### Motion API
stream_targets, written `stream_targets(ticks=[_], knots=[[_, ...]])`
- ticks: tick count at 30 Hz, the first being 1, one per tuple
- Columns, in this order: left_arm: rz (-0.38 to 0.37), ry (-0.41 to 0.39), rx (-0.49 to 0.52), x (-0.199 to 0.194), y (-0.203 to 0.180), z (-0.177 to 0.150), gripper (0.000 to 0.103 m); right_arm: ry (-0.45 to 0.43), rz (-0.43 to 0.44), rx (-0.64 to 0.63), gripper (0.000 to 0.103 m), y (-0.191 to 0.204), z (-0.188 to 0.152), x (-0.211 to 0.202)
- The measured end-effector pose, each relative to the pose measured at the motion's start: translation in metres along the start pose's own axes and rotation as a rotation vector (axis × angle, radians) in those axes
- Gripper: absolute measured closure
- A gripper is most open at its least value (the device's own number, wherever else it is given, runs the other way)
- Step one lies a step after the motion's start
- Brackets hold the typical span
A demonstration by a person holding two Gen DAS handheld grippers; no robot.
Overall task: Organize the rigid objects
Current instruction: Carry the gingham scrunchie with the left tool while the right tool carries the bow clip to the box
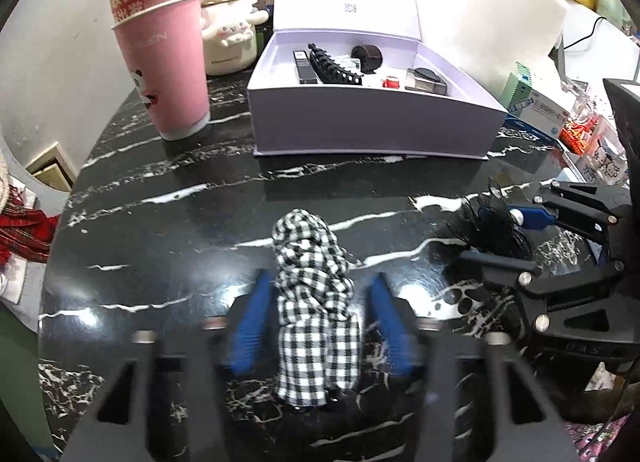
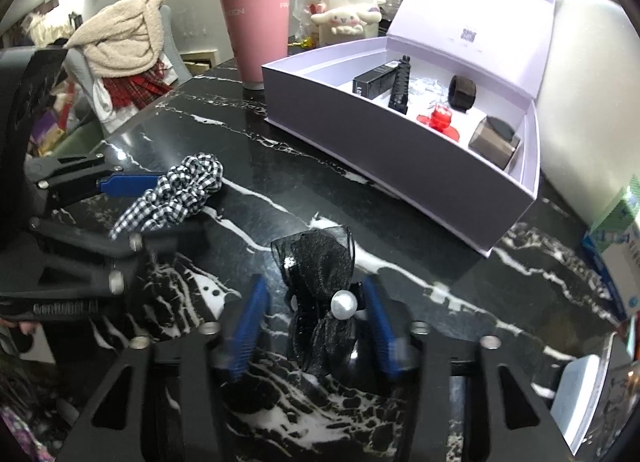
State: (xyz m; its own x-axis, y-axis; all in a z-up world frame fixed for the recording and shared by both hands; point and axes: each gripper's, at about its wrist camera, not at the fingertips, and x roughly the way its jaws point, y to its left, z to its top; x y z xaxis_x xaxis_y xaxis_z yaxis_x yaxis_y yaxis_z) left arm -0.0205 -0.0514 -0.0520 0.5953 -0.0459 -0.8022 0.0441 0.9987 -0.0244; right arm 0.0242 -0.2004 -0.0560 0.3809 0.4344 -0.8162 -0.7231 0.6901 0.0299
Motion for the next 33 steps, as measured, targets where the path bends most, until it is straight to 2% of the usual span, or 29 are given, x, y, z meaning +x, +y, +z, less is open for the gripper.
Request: stream_targets(ticks=[2,11,20,33], knots=[[-0.028,-0.002,-0.031,-0.001,0.004,0.0,0.077,-0.006,0.004,0.001,0.07,0.001,0.0,-0.001],[-0.048,0.01,-0.055,-0.007,0.003,-0.003,0.077,-0.011,0.036,0.042,0.07,0.0,-0.009,-0.01],[-0.023,-0.025,-0.044,-0.029,-0.008,-0.004,0.077,-0.063,0.01,0.052,0.07,-0.002,-0.017,-0.04],[-0.031,-0.055,-0.016,-0.044,-0.029,0.011,0.077,-0.108,-0.023,0.084,0.07,-0.016,-0.023,-0.067]])
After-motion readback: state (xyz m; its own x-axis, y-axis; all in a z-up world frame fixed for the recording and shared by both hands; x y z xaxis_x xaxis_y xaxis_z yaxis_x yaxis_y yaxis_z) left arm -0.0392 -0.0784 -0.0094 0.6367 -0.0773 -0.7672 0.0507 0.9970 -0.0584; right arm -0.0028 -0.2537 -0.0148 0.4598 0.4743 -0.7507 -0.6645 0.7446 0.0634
